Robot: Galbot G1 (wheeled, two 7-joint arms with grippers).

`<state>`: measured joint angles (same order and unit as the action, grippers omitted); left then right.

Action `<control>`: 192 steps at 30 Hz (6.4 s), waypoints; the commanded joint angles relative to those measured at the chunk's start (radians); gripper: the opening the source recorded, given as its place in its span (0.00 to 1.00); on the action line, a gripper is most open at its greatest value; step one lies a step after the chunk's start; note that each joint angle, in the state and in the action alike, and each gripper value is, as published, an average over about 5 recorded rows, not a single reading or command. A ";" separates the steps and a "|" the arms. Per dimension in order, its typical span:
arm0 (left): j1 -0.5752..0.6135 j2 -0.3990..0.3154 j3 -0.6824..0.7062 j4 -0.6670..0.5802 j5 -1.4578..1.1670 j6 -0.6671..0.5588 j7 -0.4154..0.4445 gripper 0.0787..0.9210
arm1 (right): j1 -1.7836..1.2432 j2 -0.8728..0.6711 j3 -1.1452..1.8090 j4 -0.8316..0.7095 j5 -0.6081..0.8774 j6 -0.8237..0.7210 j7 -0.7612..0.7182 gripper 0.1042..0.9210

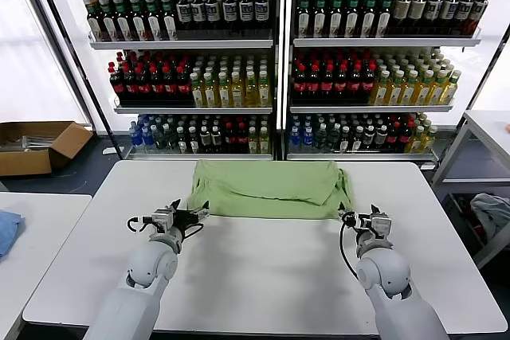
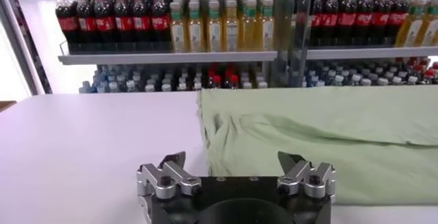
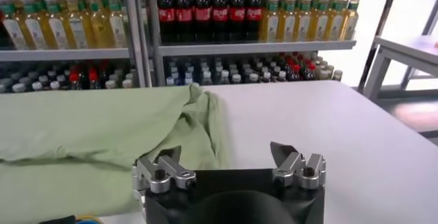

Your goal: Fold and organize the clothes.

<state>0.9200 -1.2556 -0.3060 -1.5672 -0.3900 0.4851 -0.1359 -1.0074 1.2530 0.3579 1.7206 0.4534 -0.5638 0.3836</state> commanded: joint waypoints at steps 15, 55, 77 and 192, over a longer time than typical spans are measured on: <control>-0.010 -0.002 0.011 0.077 0.046 -0.013 0.014 0.59 | 0.003 0.016 0.012 -0.064 -0.002 -0.001 -0.015 0.63; 0.415 0.105 -0.083 -0.432 0.096 -0.020 -0.003 0.01 | -0.351 -0.009 0.092 0.411 -0.092 0.002 0.025 0.01; 0.837 0.082 -0.118 -0.580 0.222 -0.072 -0.004 0.01 | -0.792 0.042 0.080 0.527 -0.241 0.067 0.059 0.01; -0.210 0.082 0.105 0.254 -0.042 0.011 0.107 0.88 | 0.559 0.268 -0.053 -0.711 -0.156 0.017 -0.064 0.88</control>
<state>0.7145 -1.1711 -0.2032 -1.3212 -0.4318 0.4968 -0.0294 -0.4646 1.5207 0.3031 1.0389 0.2967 -0.5474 0.3229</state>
